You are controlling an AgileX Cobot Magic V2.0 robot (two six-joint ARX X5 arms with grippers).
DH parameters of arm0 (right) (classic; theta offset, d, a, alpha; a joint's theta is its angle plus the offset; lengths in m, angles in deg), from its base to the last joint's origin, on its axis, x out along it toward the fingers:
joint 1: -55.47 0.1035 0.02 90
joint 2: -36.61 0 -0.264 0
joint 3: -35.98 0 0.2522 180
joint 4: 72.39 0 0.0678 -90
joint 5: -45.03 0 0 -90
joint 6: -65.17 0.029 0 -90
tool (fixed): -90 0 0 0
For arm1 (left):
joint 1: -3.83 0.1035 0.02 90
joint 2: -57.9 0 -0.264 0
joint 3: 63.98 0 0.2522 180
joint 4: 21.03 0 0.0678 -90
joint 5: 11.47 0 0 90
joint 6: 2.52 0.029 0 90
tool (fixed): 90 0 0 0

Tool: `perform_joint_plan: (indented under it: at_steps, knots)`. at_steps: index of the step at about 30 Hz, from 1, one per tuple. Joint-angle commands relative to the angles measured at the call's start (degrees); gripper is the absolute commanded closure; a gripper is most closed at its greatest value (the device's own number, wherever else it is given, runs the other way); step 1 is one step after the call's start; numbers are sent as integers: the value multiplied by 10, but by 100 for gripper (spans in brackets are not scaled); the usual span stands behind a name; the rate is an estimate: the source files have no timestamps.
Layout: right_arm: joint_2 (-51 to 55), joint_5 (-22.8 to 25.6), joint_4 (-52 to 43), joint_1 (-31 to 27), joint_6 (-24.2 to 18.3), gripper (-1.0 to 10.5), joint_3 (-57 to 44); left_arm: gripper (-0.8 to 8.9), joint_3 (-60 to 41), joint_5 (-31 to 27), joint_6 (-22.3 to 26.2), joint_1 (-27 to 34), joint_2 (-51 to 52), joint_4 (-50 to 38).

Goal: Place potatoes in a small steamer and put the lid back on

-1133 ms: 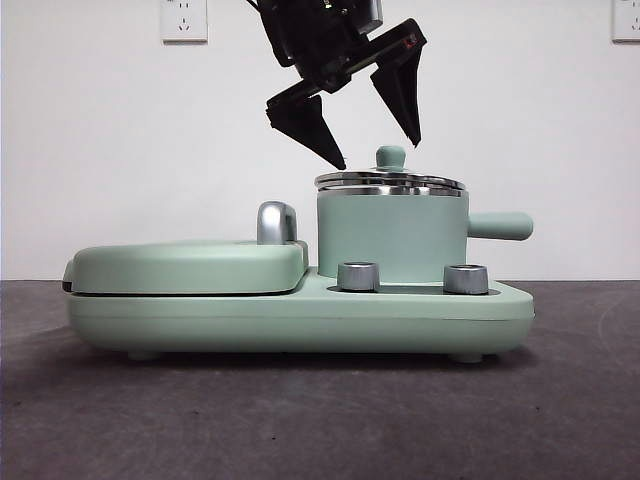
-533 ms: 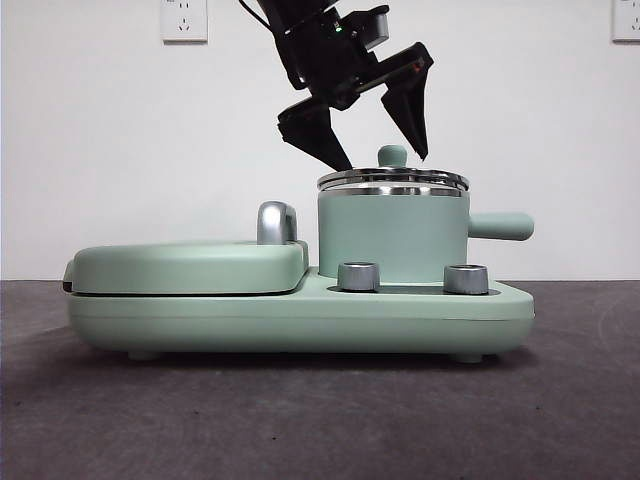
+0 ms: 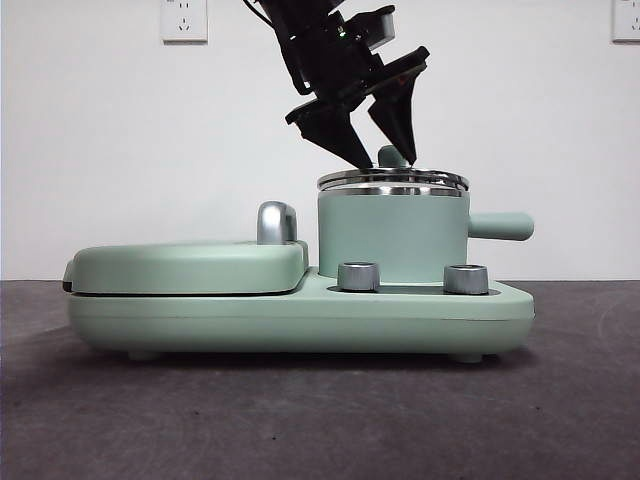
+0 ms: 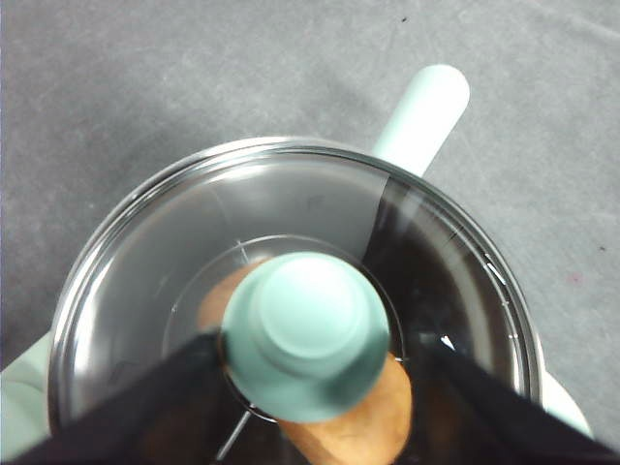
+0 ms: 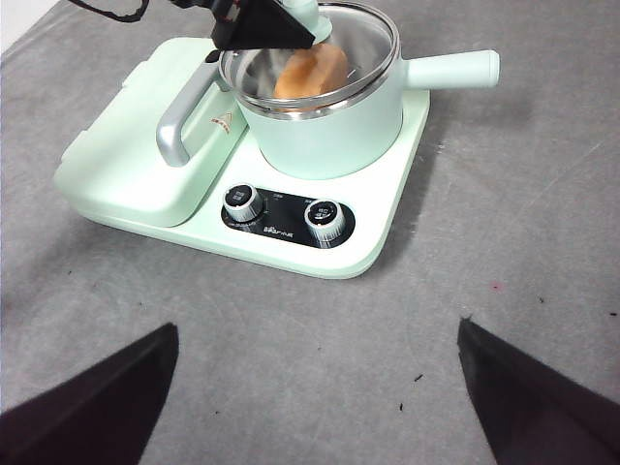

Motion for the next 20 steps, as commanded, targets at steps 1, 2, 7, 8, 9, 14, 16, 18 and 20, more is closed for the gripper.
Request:
perform_joint_plan:
  at_steps: [1, 2, 7, 8, 9, 14, 16, 18, 20]
  knots:
    - [-3, 1, -6, 4, 6, 487, 4, 567, 9, 5, 11, -6, -22, -19]
    - [-3, 1, -6, 4, 6, 487, 5, 567, 9, 5, 12, -6, -22, -30]
    - [-3, 1, -6, 4, 6, 487, 4, 565, 9, 5, 19, -6, -22, -47]
    - [-3, 1, -6, 4, 6, 487, 4, 565, 9, 5, 19, -6, -23, -47]
    - [-3, 1, -6, 4, 6, 487, 4, 566, 9, 5, 19, -6, -24, -48]
    - [-3, 1, -6, 4, 6, 487, 5, 774, 9, 5, 19, -6, -37, -51]
    - [-3, 1, -6, 4, 6, 487, 5, 800, 9, 5, 21, -6, -38, -54]
    - [-3, 1, -6, 4, 6, 487, 5, 800, 9, 3, 21, -6, -38, -64]
    - [-3, 1, -6, 4, 6, 487, 5, 800, 9, -10, 21, -6, -38, -66]
